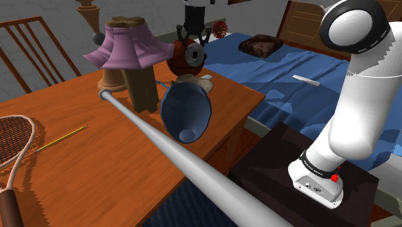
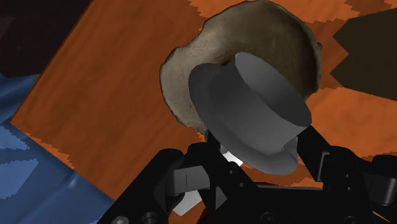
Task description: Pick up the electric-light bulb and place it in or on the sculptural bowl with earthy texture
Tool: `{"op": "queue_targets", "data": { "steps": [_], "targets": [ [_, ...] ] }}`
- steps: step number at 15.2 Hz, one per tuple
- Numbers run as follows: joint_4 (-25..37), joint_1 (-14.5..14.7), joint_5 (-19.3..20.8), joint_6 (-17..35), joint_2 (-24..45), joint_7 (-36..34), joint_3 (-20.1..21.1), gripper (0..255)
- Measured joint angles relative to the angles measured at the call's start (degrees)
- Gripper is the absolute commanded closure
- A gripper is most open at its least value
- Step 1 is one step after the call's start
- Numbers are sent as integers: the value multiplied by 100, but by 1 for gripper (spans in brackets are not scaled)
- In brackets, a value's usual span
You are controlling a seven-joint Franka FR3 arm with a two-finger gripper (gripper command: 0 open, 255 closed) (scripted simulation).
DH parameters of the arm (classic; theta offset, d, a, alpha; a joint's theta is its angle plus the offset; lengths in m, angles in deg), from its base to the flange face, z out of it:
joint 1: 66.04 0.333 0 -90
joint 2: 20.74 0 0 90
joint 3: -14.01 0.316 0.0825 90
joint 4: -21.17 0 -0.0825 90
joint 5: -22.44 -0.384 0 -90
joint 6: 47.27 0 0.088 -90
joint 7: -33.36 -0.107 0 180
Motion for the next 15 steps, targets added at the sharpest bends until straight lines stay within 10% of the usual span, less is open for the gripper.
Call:
{"op": "queue_targets", "data": {
  "steps": [15],
  "targets": [
    [-1012, 141, -2, 1121, -424, -169, 46, 255]
  ]
}}
